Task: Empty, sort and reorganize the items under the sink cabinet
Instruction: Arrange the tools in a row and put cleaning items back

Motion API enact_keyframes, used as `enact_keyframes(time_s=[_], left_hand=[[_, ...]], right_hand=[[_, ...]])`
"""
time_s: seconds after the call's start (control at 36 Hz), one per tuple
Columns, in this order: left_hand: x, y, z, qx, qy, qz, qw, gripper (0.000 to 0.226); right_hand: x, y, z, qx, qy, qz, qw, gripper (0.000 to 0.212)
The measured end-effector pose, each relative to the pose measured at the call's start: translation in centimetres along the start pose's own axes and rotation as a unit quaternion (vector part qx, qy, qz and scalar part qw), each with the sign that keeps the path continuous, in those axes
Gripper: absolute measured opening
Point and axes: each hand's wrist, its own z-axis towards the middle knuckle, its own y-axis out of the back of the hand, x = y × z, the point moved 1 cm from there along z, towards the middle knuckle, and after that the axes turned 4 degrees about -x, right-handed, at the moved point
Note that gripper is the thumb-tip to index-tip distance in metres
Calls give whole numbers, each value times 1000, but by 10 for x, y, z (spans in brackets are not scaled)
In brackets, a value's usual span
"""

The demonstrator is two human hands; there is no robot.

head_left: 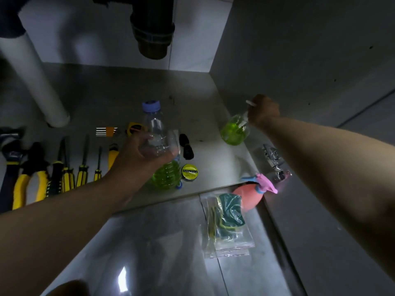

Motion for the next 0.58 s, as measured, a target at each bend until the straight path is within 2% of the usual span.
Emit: enact_keyframes(time_s=[0.14, 0.19, 0.25, 0.28, 0.33, 0.39, 0.42, 0.5, 0.58], left_hand=[[0, -5, -3, 31, 1, -12, 999, 74], [-3, -9, -5, 30, -2, -9, 999, 78], [-8, -14, -8, 26, 1, -8, 1000, 85], [-10, -17, -9, 25, 1, -5, 1000, 85], [-13, -23, -12, 19, -11, 18, 1000, 76], [-15, -29, -13, 24, -40, 33, 998, 69], [-15, -32, -14, 37, -57, 35, 997, 66], [-20, -41, -19, 67, -120, 68, 988, 59], [-23, -43, -21, 70, -174, 92, 978, 69]], right_hand=[[-9, -6, -7, 9, -8, 46, 999, 45], [-6, -2, -18, -14, -37, 53, 998, 52], [6, 7, -41, -53, -38, 91, 994, 51], [13, 12, -56, -42, -19, 138, 989, 47], [31, 19, -96, 83, 18, 274, 958, 40], [44, 23, -140, 236, 34, 359, 902, 52], [48, 22, -159, 276, 40, 370, 886, 57], [53, 14, -191, 260, 42, 386, 884, 54], [53, 11, -190, 208, 1, 416, 885, 50]])
